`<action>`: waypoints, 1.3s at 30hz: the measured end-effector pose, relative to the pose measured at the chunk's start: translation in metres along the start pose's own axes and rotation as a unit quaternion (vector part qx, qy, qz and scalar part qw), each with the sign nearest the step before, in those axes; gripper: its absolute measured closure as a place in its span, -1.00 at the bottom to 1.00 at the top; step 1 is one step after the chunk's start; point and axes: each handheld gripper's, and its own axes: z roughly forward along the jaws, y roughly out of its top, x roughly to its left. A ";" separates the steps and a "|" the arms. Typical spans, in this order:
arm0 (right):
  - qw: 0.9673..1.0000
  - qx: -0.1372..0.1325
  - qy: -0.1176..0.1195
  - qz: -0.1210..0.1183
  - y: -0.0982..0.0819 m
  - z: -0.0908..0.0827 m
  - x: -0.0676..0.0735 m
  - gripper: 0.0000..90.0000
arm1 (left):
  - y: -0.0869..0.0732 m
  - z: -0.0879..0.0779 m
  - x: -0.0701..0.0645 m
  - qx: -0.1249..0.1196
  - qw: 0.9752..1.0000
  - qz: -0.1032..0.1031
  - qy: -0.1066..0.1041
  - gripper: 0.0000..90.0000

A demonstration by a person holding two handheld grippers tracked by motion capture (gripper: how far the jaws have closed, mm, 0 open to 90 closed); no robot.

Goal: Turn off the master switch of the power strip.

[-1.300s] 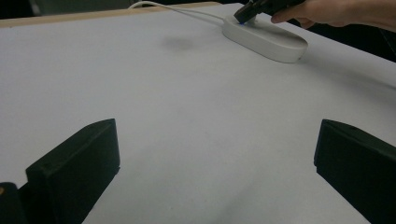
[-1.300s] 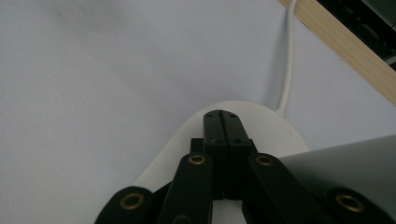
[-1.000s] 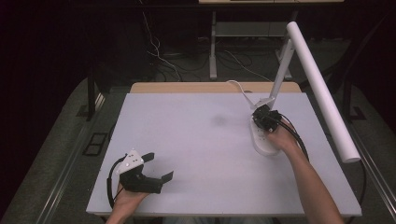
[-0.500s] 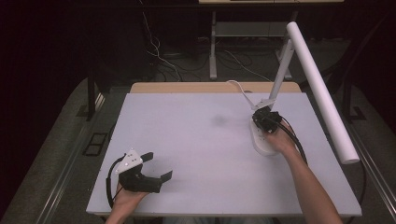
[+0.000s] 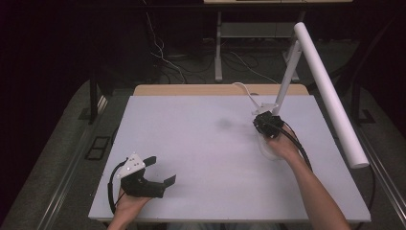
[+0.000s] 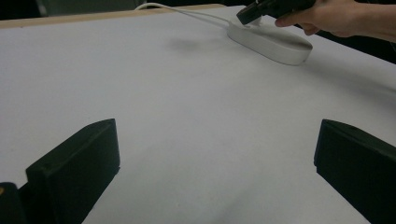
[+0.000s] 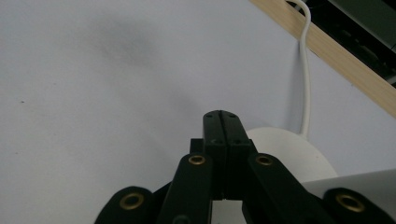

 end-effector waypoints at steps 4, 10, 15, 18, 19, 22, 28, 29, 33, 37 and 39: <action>1.000 -0.007 0.008 0.000 0.001 -0.007 0.000 0.99 | 0.000 0.001 0.000 0.000 1.000 0.000 0.000 -1.00; 0.999 -0.017 0.032 0.007 0.002 -0.022 -0.001 0.99 | 0.000 0.001 -0.001 0.000 1.000 -0.001 -0.001 -1.00; 0.999 -0.026 0.038 0.010 0.003 -0.032 -0.001 0.99 | 0.000 0.002 -0.002 0.000 1.000 -0.002 -0.002 -1.00; 0.998 -0.031 0.047 0.014 0.004 -0.041 0.000 0.99 | 0.000 0.002 -0.002 0.001 1.000 0.000 -0.003 -1.00; 0.998 -0.034 0.049 0.016 0.003 -0.047 0.000 0.99 | 0.000 0.003 -0.002 0.002 1.000 0.001 -0.003 -1.00; 0.998 -0.040 0.052 0.015 0.002 -0.052 -0.001 0.99 | 0.001 0.004 -0.002 0.002 1.000 0.002 -0.005 -1.00; 0.995 -0.059 0.071 0.034 -0.003 -0.070 0.000 0.81 | 0.001 0.004 -0.003 0.002 1.000 0.002 -0.007 -1.00; 0.994 -0.063 0.078 0.041 -0.005 -0.076 0.000 0.71 | 0.001 0.005 -0.003 0.002 1.000 0.002 -0.007 -1.00; 0.993 -0.074 0.083 0.048 -0.010 -0.084 0.000 0.44 | 0.001 0.005 -0.003 0.003 1.000 0.002 -0.008 -1.00; 0.988 -0.093 0.103 0.063 -0.020 -0.097 0.002 0.05 | 0.001 0.005 -0.003 0.003 1.000 0.002 -0.008 -1.00; 0.988 -0.093 0.104 0.066 -0.022 -0.100 0.002 -0.02 | 0.001 0.005 -0.003 0.003 1.000 0.002 -0.008 -1.00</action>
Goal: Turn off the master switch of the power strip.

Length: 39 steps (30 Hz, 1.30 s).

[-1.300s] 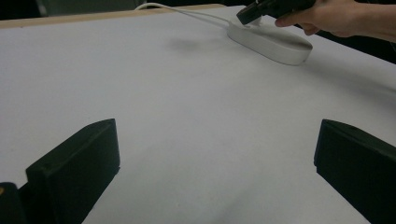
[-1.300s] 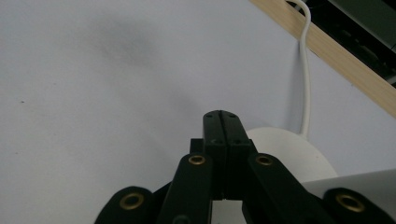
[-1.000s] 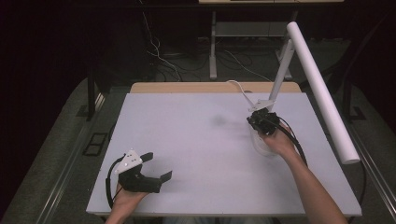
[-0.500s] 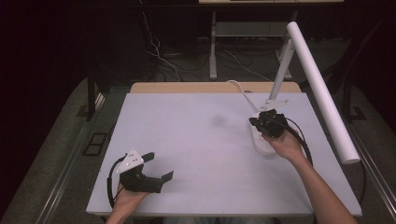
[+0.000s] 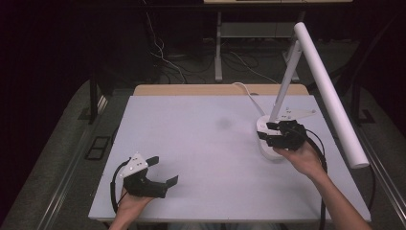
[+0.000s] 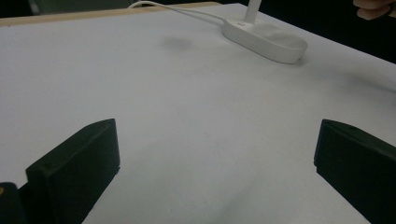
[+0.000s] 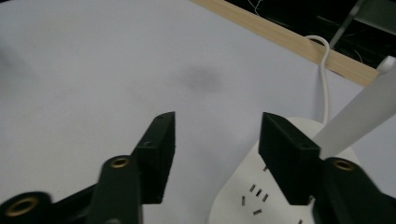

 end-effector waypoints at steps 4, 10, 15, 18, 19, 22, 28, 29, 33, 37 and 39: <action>1.000 -0.008 0.009 0.021 -0.005 -0.008 0.002 -0.36 | 0.000 0.000 0.000 0.000 1.000 0.001 0.000 -1.00; 0.999 0.002 0.028 0.028 -0.013 -0.018 0.008 -0.87 | 0.000 0.000 0.000 0.000 1.000 -0.001 -0.001 -1.00; 0.999 0.004 0.029 0.042 -0.022 -0.023 0.009 -0.98 | 0.000 0.000 0.000 0.000 1.000 0.000 -0.001 -1.00; 0.998 0.002 0.032 0.048 -0.027 -0.026 0.010 -0.98 | 0.000 0.000 0.000 0.000 1.000 0.000 -0.001 -1.00; 0.998 0.001 0.032 0.050 -0.029 -0.028 0.011 -0.98 | 0.000 0.000 0.000 0.000 1.000 0.000 -0.001 -1.00; 0.998 0.000 0.037 0.058 -0.035 -0.032 0.011 -0.98 | 0.000 0.000 0.000 -0.001 1.000 0.000 -0.001 -1.00; 0.996 -0.011 0.043 0.081 -0.052 -0.038 0.013 -0.98 | 0.000 0.000 0.000 0.000 1.000 0.000 0.000 -1.00; 0.996 -0.012 0.044 0.081 -0.056 -0.039 0.013 -0.98 | 0.000 0.000 0.000 0.000 1.000 -0.001 -0.001 -1.00; 0.994 -0.010 0.046 0.096 -0.069 -0.040 0.013 -0.98 | 0.000 0.001 -0.001 0.001 1.000 0.000 -0.002 -1.00; 0.994 -0.017 0.045 0.100 -0.081 -0.041 0.015 -0.98 | 0.000 0.001 -0.001 0.002 1.000 0.000 -0.002 -1.00; 0.993 -0.019 0.046 0.108 -0.088 -0.043 0.018 -0.98 | 0.000 0.001 -0.001 0.002 1.000 -0.001 -0.002 -1.00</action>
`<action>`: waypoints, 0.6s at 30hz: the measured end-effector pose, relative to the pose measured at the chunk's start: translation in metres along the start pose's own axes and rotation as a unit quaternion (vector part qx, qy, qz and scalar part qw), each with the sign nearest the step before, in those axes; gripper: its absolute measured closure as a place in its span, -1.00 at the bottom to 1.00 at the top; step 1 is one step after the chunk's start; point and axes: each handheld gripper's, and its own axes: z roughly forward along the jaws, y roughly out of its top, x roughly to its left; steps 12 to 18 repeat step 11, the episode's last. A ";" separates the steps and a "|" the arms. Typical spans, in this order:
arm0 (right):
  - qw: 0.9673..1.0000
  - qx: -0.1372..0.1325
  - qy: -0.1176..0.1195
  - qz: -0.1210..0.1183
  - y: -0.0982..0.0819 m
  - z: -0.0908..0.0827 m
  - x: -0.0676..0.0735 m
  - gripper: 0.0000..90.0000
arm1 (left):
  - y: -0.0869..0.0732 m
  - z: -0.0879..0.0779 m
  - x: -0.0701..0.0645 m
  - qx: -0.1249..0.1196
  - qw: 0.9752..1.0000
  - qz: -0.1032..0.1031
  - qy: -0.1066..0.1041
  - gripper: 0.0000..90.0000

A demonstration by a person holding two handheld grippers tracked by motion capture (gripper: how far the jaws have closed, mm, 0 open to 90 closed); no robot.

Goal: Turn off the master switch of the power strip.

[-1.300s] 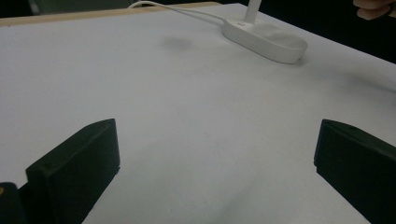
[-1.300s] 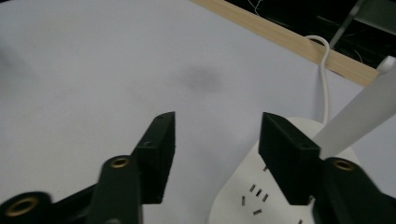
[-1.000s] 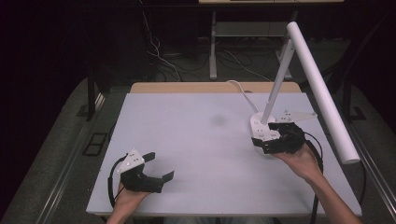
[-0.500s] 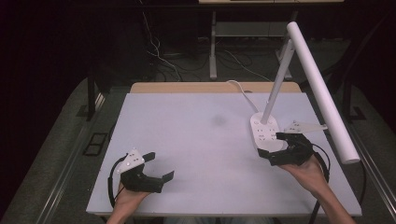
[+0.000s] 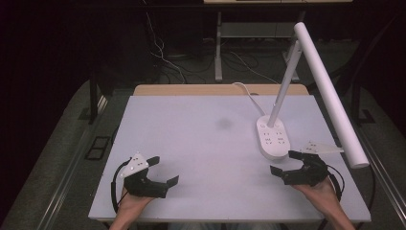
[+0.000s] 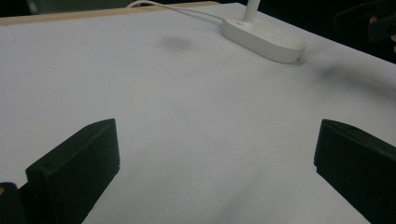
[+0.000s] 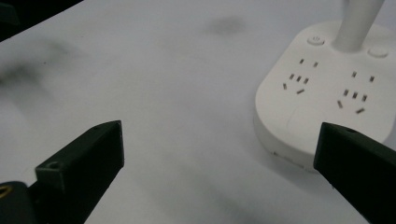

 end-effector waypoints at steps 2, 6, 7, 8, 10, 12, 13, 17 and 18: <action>1.000 0.001 0.000 0.001 -0.007 -0.001 0.001 -0.98 | 0.000 0.000 0.000 0.000 1.000 -0.001 0.000 -1.00; 1.000 -0.003 0.001 0.004 -0.019 -0.004 0.005 -0.98 | 0.000 0.001 0.000 0.002 1.000 0.001 -0.001 -1.00; 1.000 -0.004 0.002 0.006 -0.022 -0.004 0.006 -0.98 | 0.000 0.001 0.000 0.003 1.000 0.000 -0.001 -1.00; 1.000 -0.005 0.002 0.006 -0.024 -0.003 0.006 -0.98 | 0.000 0.001 0.000 0.004 1.000 0.003 -0.002 -1.00; 1.000 -0.005 0.003 0.002 -0.025 -0.002 0.005 -0.98 | 0.000 0.002 0.000 0.004 1.000 0.002 -0.003 -1.00; 1.000 -0.006 0.003 0.002 -0.025 -0.003 0.006 -0.98 | 0.000 0.002 0.000 0.004 1.000 0.003 -0.003 -1.00; 1.000 -0.006 0.003 0.002 -0.025 -0.003 0.006 -0.98 | 0.000 0.002 0.000 0.004 1.000 0.003 -0.003 -1.00; 1.000 -0.006 0.003 0.002 -0.025 -0.003 0.006 -0.98 | 0.000 0.002 0.000 0.004 1.000 0.003 -0.003 -1.00; 1.000 -0.006 0.003 0.002 -0.025 -0.003 0.006 -0.98 | 0.000 0.002 0.000 0.004 1.000 0.003 -0.003 -1.00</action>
